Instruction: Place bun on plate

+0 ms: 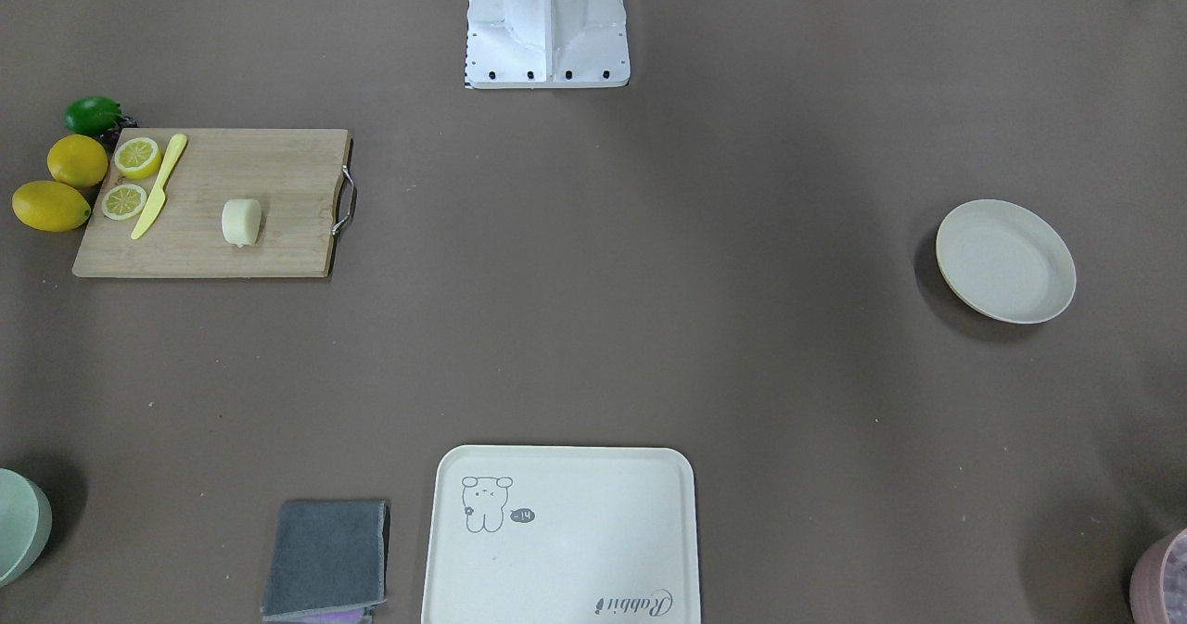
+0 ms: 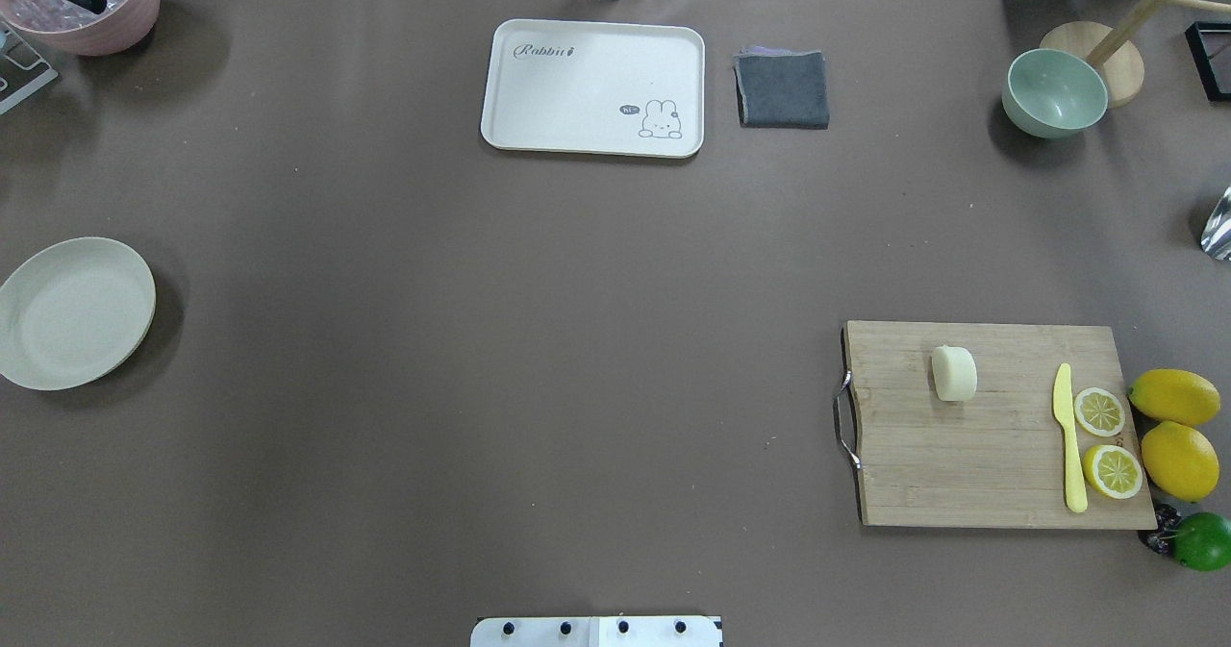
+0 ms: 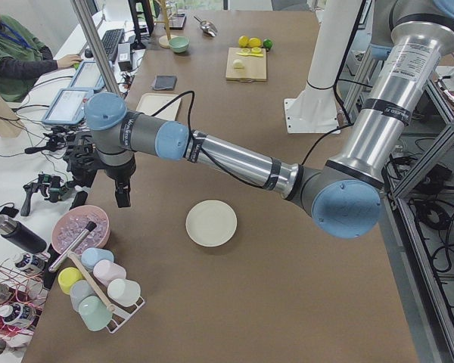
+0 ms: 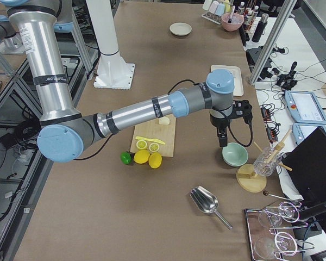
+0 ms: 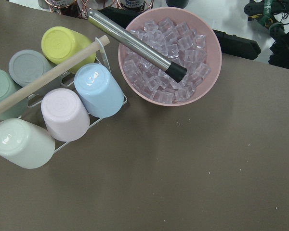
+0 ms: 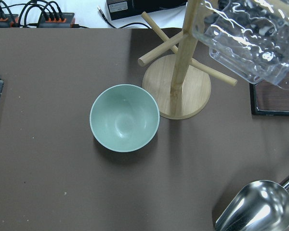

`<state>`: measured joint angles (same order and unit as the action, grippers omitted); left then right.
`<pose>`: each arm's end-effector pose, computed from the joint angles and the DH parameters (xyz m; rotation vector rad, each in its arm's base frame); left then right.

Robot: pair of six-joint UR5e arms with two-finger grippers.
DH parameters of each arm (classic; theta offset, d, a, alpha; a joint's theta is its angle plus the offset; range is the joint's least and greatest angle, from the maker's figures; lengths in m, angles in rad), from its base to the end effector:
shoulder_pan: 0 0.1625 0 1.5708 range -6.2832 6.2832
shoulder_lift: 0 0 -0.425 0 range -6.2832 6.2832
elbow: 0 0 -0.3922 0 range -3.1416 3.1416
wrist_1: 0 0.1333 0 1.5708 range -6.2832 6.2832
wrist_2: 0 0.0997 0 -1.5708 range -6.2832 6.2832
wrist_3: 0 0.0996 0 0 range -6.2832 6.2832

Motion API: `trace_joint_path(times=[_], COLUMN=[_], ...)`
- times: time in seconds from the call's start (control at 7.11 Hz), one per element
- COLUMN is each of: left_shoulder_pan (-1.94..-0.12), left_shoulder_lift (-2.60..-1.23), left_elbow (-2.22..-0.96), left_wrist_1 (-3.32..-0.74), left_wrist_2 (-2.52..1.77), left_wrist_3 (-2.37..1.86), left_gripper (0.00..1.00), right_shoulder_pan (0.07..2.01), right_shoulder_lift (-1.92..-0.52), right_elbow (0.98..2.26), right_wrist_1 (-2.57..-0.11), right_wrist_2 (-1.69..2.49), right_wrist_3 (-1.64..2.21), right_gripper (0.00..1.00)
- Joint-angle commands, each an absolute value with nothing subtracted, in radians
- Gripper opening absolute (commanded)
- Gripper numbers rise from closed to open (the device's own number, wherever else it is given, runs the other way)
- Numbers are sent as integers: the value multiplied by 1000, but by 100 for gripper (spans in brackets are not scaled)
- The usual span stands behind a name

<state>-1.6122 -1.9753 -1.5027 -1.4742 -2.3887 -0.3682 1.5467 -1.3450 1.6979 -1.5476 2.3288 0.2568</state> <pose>-0.0875 -0.6474 0.4662 0.0911 0.8426 -0.2869 0.0508 -0.5839 0.4718 0.2493 -0.7911 0.0767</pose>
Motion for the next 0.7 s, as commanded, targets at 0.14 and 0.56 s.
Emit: trace_joint_path(times=[0.14,0.56], left_shoulder_pan=[-1617,-1609], left_shoulder_lift=[-1982,-2008], left_elbow=[-1523,-1519], left_wrist_1=[-1476,-1497], left_wrist_2=[-2391,-2387], left_wrist_3=[-370,-365], left_gripper=[98,98], right_shoulder_pan=[1546,1545], right_shoulder_lift=[-1347,-1338], right_elbow=[1703,1703], right_wrist_1=[-1546,-1542], right_wrist_2=[2364,2356], right_wrist_3=[262,267], right_gripper=[100,100])
